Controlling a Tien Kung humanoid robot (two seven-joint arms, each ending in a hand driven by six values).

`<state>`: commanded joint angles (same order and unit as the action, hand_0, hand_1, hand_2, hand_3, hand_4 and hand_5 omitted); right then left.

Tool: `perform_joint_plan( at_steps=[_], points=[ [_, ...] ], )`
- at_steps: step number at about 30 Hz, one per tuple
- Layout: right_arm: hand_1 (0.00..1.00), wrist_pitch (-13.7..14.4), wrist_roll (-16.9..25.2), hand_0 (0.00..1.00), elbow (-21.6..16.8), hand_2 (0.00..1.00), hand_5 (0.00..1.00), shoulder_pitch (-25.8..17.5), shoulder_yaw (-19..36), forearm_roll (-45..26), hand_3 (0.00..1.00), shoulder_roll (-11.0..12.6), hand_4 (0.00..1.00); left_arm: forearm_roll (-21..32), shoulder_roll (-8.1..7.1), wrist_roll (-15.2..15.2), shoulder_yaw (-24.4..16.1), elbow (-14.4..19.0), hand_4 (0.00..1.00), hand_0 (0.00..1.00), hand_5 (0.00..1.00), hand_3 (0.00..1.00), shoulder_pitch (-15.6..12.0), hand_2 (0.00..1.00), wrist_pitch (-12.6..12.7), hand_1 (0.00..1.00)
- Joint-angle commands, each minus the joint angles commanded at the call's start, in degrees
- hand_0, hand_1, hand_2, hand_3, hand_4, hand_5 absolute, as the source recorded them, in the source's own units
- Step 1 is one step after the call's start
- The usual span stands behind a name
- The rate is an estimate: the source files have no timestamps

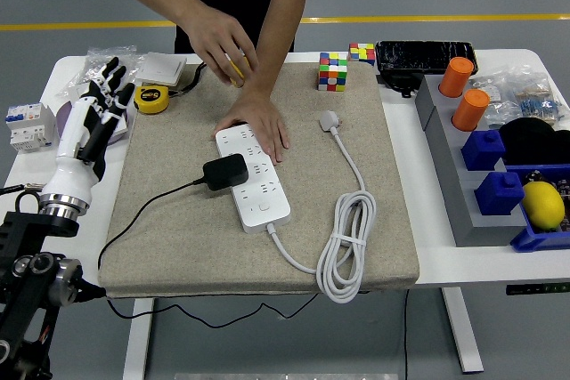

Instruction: Pick up the plug,place it near the board,insert it into the board,press the button

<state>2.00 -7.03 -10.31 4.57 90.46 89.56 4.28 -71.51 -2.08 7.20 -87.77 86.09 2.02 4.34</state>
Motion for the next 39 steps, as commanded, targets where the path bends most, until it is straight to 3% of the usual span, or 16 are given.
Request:
perform_joint_plan(
  at_steps=[1, 5, 10, 39],
  points=[
    [0.727, 0.01, 0.0, 0.836, 0.0, 0.723, 0.98, 0.0, -0.02, -0.02, 0.765, -0.01, 0.998, 1.53, 0.06, 0.08, -0.52, -0.3, 0.998, 0.998, 0.998, 0.992, -0.03, 0.997, -0.15, 0.998],
    [0.727, 0.01, -0.05, 0.836, 0.0, 0.723, 0.98, -0.04, 0.07, 0.05, 0.765, -0.04, 0.998, 7.64, 0.56, 0.25, -3.12, -1.8, 0.998, 0.998, 0.998, 0.992, -0.56, 0.997, -0.99, 0.998],
    [0.727, -0.01, -0.07, 0.836, 0.0, 0.723, 0.979, 0.0, 0.06, -0.01, 0.765, -0.07, 0.998, 9.29, 1.12, 0.11, -4.86, -3.43, 0.998, 0.998, 0.998, 0.992, -0.55, 0.993, -1.52, 0.998],
    [0.727, 0.02, 0.01, 0.835, 0.0, 0.723, 0.979, 0.07, 0.3, -0.36, 0.765, -0.01, 0.998, 7.27, 1.43, -0.76, -5.95, -4.82, 0.998, 0.998, 0.998, 0.982, -0.5, 0.963, -2.36, 0.998]
  ],
)
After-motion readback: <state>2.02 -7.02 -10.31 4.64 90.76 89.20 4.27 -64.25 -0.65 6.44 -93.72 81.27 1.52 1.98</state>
